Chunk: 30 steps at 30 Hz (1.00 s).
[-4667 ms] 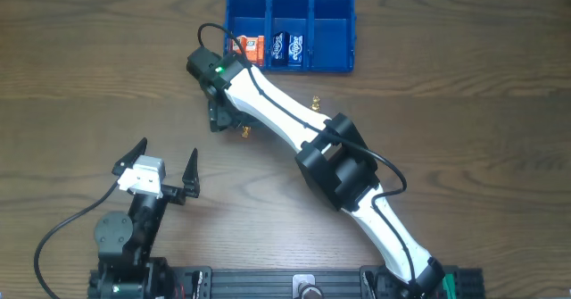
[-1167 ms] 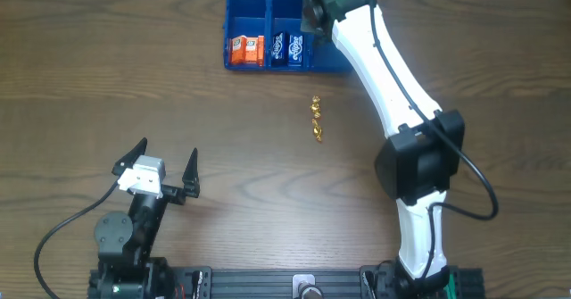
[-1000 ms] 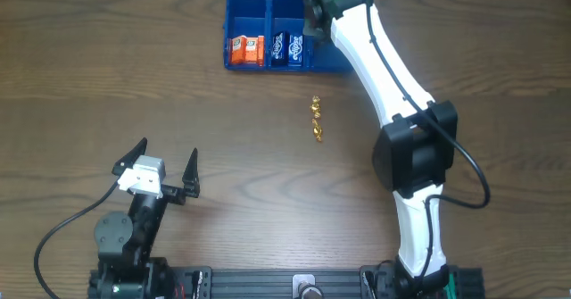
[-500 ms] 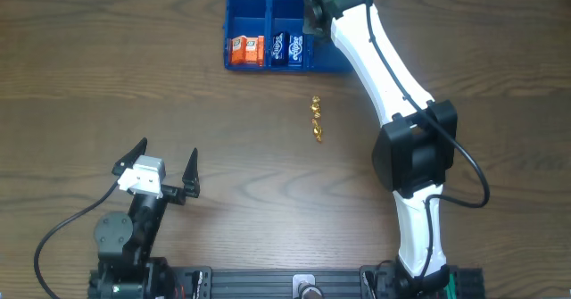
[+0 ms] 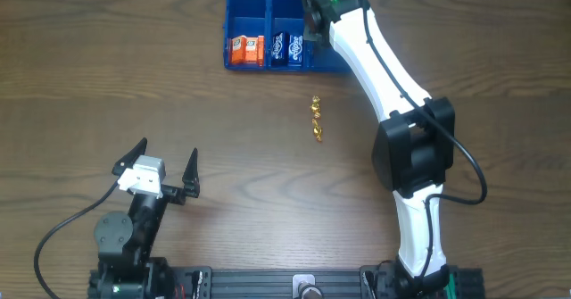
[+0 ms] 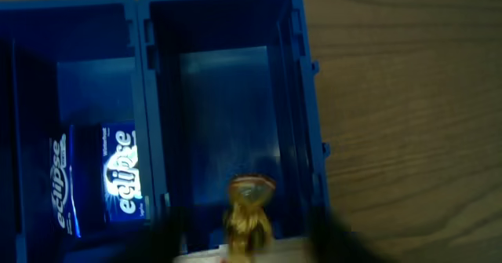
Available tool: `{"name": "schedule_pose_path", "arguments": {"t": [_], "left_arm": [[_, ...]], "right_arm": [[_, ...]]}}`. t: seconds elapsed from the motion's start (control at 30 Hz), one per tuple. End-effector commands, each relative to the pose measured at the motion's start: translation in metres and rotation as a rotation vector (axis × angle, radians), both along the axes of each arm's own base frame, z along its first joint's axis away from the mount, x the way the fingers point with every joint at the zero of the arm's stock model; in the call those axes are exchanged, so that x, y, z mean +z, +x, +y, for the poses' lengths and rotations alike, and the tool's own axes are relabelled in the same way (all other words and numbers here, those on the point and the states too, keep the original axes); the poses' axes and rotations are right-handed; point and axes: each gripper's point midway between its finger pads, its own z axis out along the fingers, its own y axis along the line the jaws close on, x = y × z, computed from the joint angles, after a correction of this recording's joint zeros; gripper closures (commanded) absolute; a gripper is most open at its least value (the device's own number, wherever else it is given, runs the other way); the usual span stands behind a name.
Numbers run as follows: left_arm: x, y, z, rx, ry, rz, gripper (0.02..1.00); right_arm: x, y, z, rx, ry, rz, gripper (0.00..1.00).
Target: Sort Candies Into Trays
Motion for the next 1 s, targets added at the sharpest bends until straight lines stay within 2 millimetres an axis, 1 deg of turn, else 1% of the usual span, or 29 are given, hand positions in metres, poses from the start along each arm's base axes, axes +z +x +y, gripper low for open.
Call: {"name": "schedule_pose_path", "arguments": {"t": [0.03,0.27,0.33,0.37,0.4,0.43,0.47,0.53,0.6,0.63,0.7,0.73,0.8,0.83,0.9,1.0], "left_arm": [[-0.016,-0.001,-0.003,-0.02,-0.009,0.048,0.02],[-0.016,-0.001,-0.003,-0.02,-0.009,0.048,0.02],[-0.016,-0.001,-0.003,-0.02,-0.009,0.048,0.02],[-0.016,-0.001,-0.003,-0.02,-0.009,0.048,0.02],[-0.016,-0.001,-0.003,-0.02,-0.009,0.048,0.02],[-0.016,-0.001,-0.003,-0.02,-0.009,0.048,0.02],[-0.016,-0.001,-0.003,-0.02,-0.009,0.048,0.02],[-0.016,-0.001,-0.003,-0.02,-0.009,0.047,0.02],[-0.016,-0.001,-0.003,-0.02,-0.009,0.048,0.02],[-0.016,-0.001,-0.003,-0.02,-0.009,0.048,0.02],[-0.016,-0.001,-0.003,-0.02,-0.009,0.048,0.02],[-0.016,-0.001,-0.003,-0.02,-0.009,0.048,0.02],[-0.016,-0.001,-0.003,-0.02,-0.009,0.048,0.02],[-0.016,-0.001,-0.003,-0.02,-0.009,0.048,0.023],[-0.016,-0.001,-0.003,-0.02,-0.009,0.048,0.02],[-0.016,-0.001,-0.003,-0.02,-0.009,0.048,0.02]], "right_arm": [[0.001,0.001,-0.007,-0.008,-0.022,-0.004,0.001],[0.002,-0.001,-0.008,-0.008,-0.024,0.002,0.001],[0.007,-0.005,-0.009,-0.008,-0.027,0.009,0.001],[0.013,-0.01,-0.01,-0.006,-0.028,0.013,0.001],[0.025,-0.026,-0.007,0.013,-0.017,0.045,0.001],[0.029,-0.035,-0.004,0.027,-0.005,0.065,0.001],[0.034,-0.051,0.001,0.052,0.023,0.11,0.001],[0.039,-0.076,0.009,0.087,0.054,0.184,0.001],[0.038,-0.103,0.013,0.093,0.059,0.273,0.001],[0.035,-0.119,0.013,0.09,0.047,0.331,0.001],[0.029,-0.136,0.014,0.088,0.033,0.399,0.001],[0.021,-0.147,0.016,0.092,0.026,0.442,0.001],[0.013,-0.156,0.021,0.105,0.027,0.481,0.001],[0.002,-0.164,0.024,0.114,0.029,0.514,0.001],[-0.012,-0.172,0.026,0.12,0.029,0.551,0.001],[-0.041,-0.188,0.029,0.125,0.04,0.617,0.001]]}}
